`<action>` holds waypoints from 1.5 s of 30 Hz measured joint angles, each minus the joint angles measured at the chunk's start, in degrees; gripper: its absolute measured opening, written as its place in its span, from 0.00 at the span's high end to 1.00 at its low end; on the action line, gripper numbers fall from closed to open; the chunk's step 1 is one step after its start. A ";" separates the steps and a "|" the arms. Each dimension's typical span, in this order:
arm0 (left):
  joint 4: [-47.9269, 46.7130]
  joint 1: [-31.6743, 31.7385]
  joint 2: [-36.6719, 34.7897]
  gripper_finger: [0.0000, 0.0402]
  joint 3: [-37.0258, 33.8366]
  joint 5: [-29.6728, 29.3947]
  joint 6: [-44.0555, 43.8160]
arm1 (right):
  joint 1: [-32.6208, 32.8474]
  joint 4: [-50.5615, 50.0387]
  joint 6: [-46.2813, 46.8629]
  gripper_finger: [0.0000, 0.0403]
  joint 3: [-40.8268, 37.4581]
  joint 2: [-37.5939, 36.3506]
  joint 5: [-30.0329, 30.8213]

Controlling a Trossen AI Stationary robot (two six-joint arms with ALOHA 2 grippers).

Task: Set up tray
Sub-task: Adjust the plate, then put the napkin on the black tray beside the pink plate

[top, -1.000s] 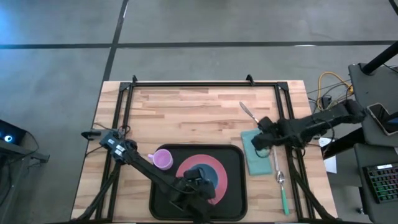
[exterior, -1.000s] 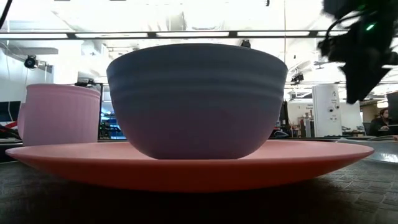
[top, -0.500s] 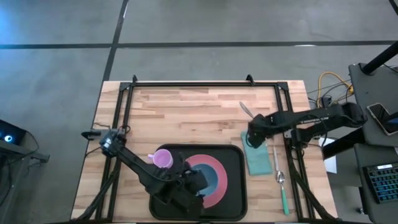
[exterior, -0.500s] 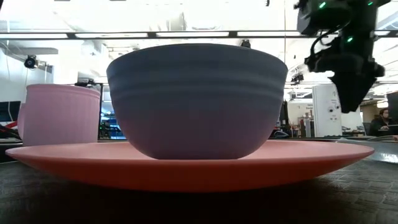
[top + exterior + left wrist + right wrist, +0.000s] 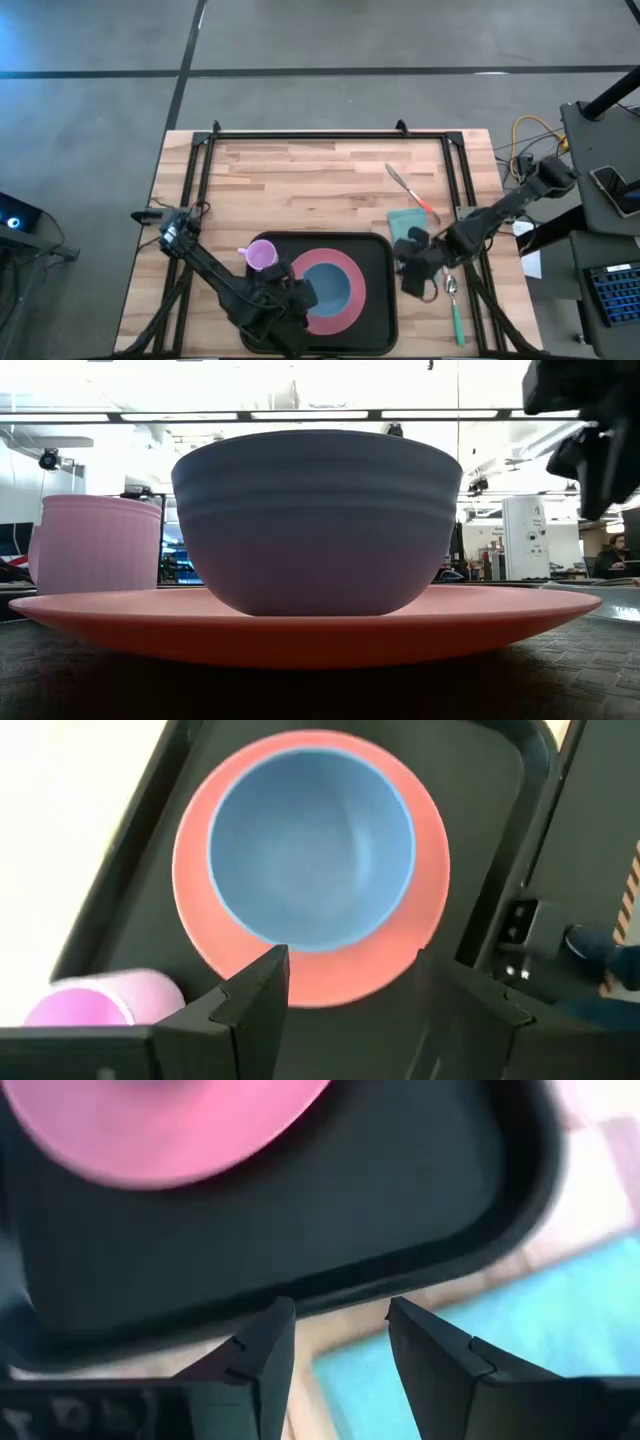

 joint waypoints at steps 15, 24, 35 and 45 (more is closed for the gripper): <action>-2.21 -6.52 -0.09 0.51 -0.03 -1.11 -18.27 | 0.16 10.03 -14.70 0.78 9.86 23.60 -5.66; -2.37 -9.93 -0.11 0.51 -0.19 -2.62 -25.77 | -1.90 8.06 -17.49 0.81 18.71 32.30 -5.98; -2.74 -11.80 -0.13 0.51 -1.38 -5.81 -29.40 | -3.65 7.42 -25.54 0.78 25.70 34.86 -5.91; -3.72 -11.77 -0.15 0.51 -3.31 -7.28 -28.50 | -3.62 -5.48 -16.01 0.80 25.50 32.85 -5.81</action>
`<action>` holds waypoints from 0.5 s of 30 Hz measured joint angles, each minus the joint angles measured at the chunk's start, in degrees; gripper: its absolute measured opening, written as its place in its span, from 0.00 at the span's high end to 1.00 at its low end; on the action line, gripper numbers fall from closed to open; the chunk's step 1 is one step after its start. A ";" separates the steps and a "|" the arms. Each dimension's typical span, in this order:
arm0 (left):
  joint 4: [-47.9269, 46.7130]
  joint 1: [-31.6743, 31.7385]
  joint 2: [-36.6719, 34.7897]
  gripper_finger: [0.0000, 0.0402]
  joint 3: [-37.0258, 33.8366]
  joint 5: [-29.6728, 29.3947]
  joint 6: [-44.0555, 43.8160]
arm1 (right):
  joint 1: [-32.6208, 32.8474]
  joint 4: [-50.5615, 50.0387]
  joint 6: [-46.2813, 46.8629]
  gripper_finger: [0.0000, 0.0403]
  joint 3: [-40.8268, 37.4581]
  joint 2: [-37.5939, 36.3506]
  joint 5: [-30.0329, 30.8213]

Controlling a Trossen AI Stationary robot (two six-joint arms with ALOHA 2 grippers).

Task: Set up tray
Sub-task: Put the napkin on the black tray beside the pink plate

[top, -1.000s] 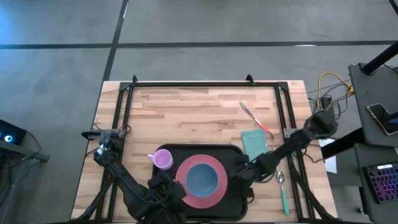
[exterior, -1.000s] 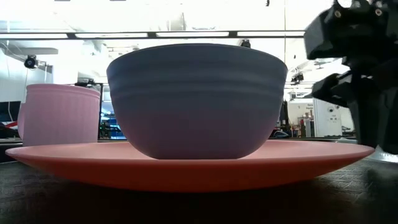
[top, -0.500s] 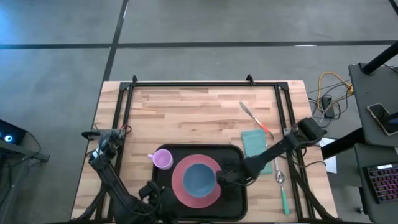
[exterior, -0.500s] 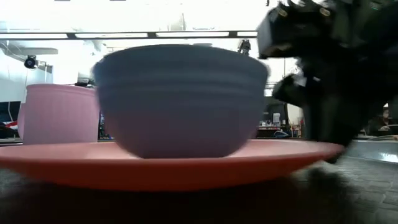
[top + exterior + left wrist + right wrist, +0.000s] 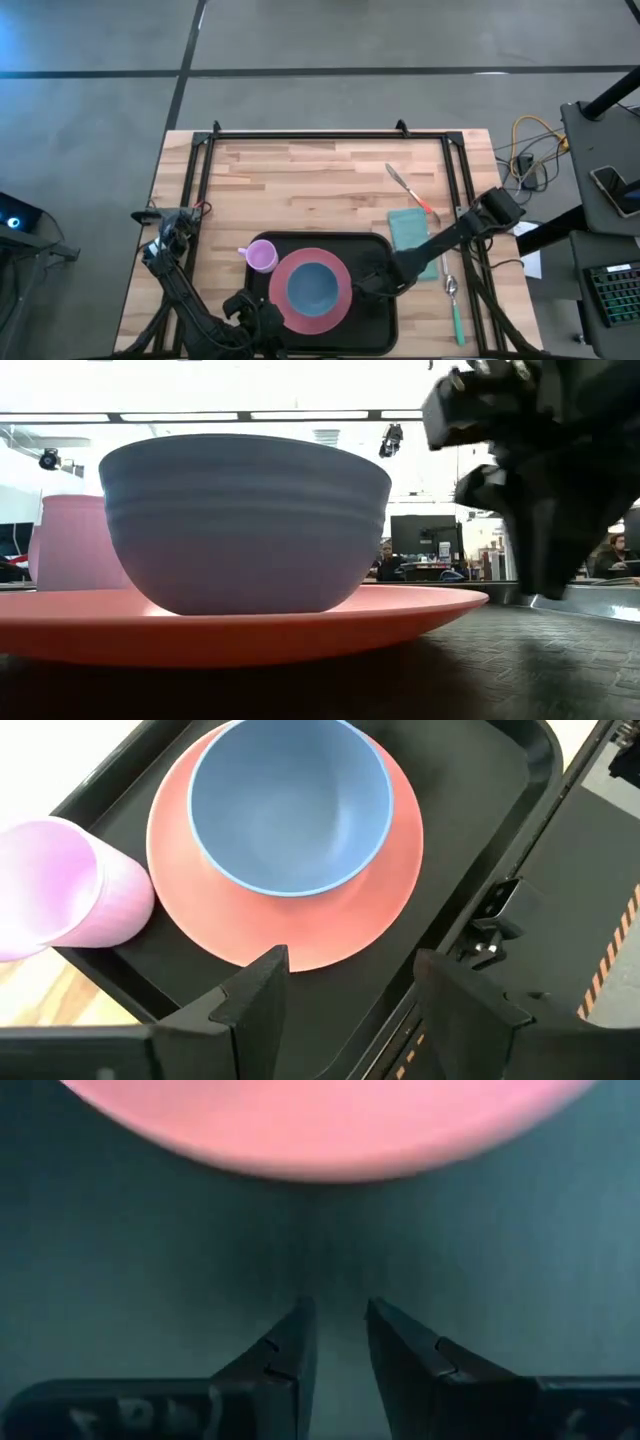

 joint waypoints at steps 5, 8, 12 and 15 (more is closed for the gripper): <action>0.16 0.09 0.01 0.51 -0.02 -0.63 0.00 | 0.58 -11.18 8.16 0.77 -1.71 -1.97 0.15; 0.28 0.11 0.02 0.51 -0.35 -1.41 0.02 | 1.91 -11.67 10.47 0.74 -3.76 -5.31 0.44; 0.42 0.15 0.02 0.51 -0.75 -1.44 0.00 | 4.57 -11.51 15.37 0.70 -7.47 -11.96 2.97; 0.42 0.13 0.02 0.51 -0.75 -1.44 0.00 | 8.00 -11.37 19.32 0.67 -11.86 -17.68 6.72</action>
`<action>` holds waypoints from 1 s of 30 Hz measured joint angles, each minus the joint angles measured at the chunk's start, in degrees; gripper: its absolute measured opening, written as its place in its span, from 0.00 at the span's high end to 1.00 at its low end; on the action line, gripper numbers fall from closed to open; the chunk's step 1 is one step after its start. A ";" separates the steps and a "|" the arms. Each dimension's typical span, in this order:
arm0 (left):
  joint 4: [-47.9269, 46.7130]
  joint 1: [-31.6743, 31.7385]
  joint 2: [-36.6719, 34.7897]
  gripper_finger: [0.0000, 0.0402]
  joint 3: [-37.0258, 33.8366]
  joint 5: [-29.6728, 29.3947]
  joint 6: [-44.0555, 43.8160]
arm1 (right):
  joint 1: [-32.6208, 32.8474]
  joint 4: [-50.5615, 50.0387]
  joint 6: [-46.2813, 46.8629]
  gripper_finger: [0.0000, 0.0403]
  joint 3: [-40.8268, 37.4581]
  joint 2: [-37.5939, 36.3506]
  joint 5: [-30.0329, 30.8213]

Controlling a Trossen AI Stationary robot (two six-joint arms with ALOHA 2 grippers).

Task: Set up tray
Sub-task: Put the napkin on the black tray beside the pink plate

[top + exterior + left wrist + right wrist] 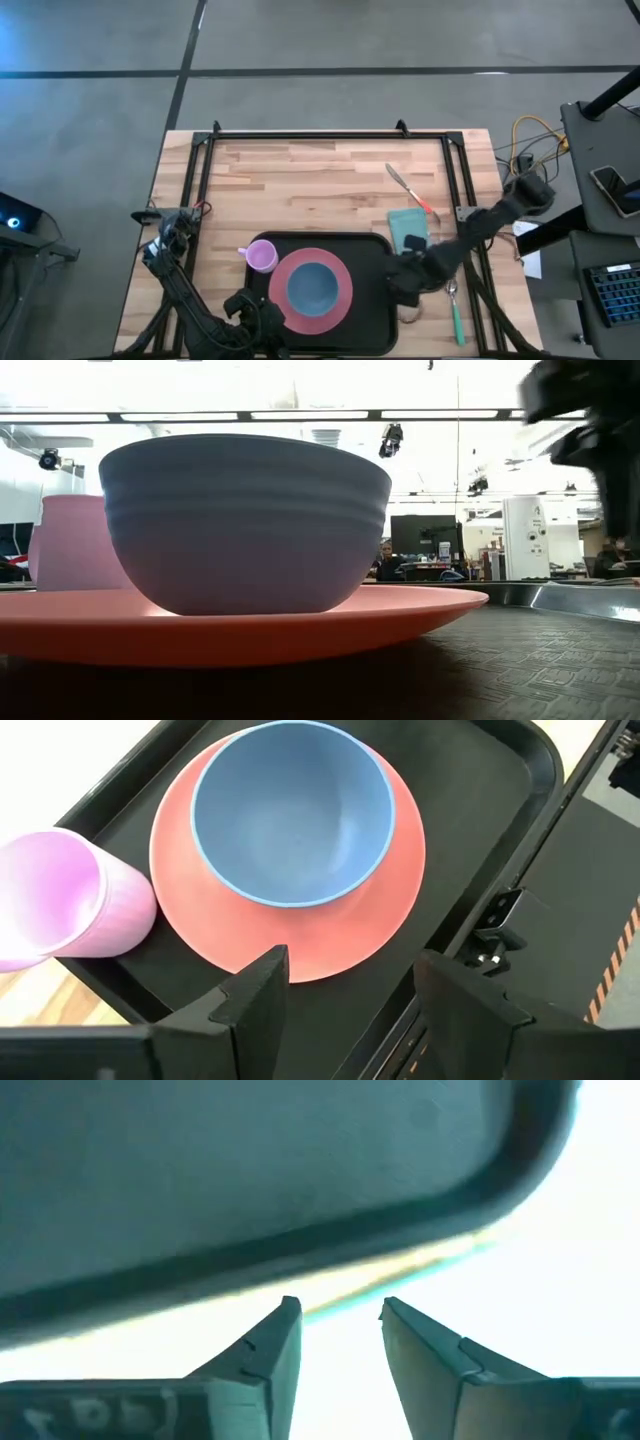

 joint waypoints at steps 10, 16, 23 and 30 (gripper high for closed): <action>-0.14 0.47 -0.01 0.51 -1.35 -1.54 0.02 | 9.83 9.22 11.20 0.47 -12.97 -6.68 2.48; -0.17 1.37 0.00 0.51 -2.22 -1.55 1.20 | 9.71 10.36 11.87 0.37 -12.71 -2.33 5.34; -0.12 1.69 -0.02 0.51 -2.28 -1.55 2.17 | 9.74 11.50 14.66 0.34 -12.66 3.10 8.03; -0.14 1.73 0.00 0.51 -3.35 -1.41 2.19 | 8.25 12.55 18.13 0.42 -13.42 5.75 8.47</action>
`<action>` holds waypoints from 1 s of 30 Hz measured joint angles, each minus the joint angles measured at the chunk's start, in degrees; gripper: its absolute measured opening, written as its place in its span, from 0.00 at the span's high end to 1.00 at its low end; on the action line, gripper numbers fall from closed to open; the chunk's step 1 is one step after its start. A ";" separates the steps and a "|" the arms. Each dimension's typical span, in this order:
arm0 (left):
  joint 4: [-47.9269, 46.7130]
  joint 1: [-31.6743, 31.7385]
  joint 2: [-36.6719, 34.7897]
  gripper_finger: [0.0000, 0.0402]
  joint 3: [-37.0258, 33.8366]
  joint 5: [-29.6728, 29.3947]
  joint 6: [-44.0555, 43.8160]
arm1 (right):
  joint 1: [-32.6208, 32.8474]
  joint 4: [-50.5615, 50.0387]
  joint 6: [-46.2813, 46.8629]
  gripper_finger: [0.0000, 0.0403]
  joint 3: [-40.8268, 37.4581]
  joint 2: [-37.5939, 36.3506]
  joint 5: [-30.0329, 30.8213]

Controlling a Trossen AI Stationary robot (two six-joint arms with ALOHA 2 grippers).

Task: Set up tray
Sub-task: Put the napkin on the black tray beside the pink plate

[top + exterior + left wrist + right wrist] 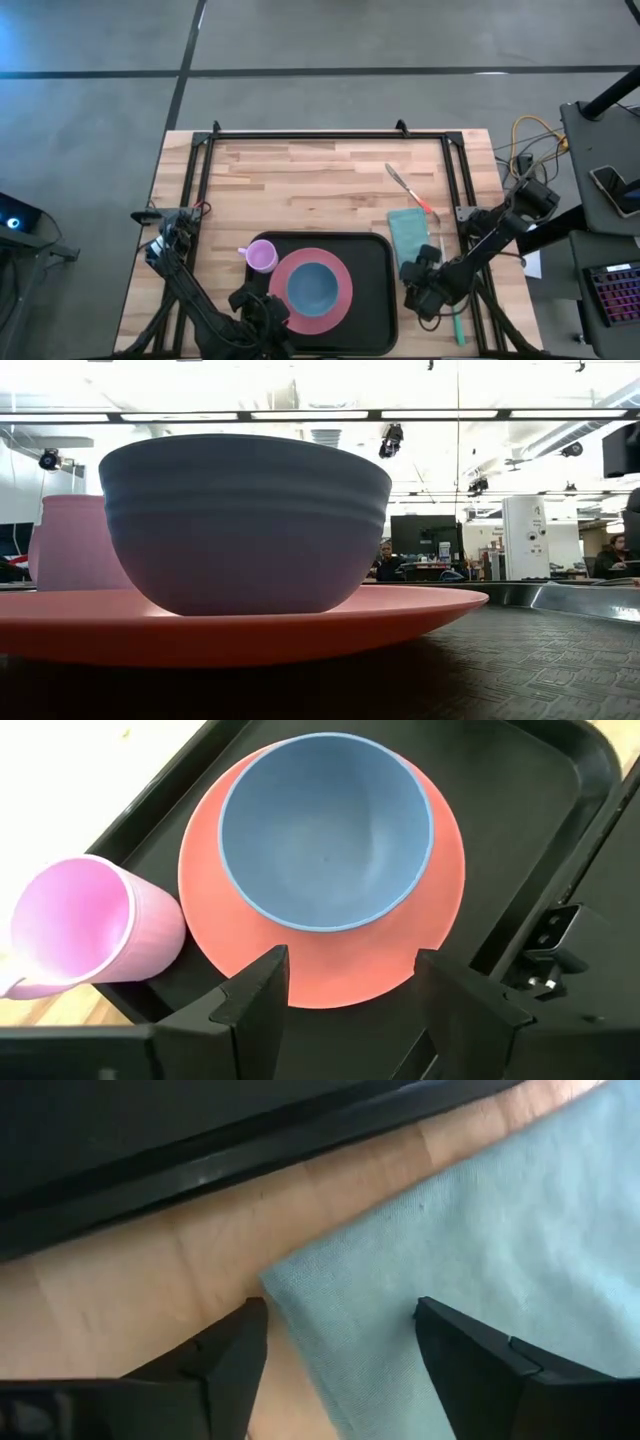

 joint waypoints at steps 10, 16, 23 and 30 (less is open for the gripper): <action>0.13 0.04 0.00 0.51 -0.87 0.21 0.00 | -0.95 6.13 4.07 0.75 -4.65 -0.89 4.10; 1.49 0.07 0.00 0.51 -0.89 0.27 0.00 | -1.98 7.09 6.87 0.94 -5.52 -0.89 5.57; 3.07 0.09 0.00 0.51 -0.89 0.28 0.00 | -1.59 5.58 13.08 0.97 -5.01 -5.48 5.23; 3.28 0.09 0.00 0.51 -0.89 0.27 0.00 | -1.73 -6.95 22.19 0.98 -2.33 -14.75 15.97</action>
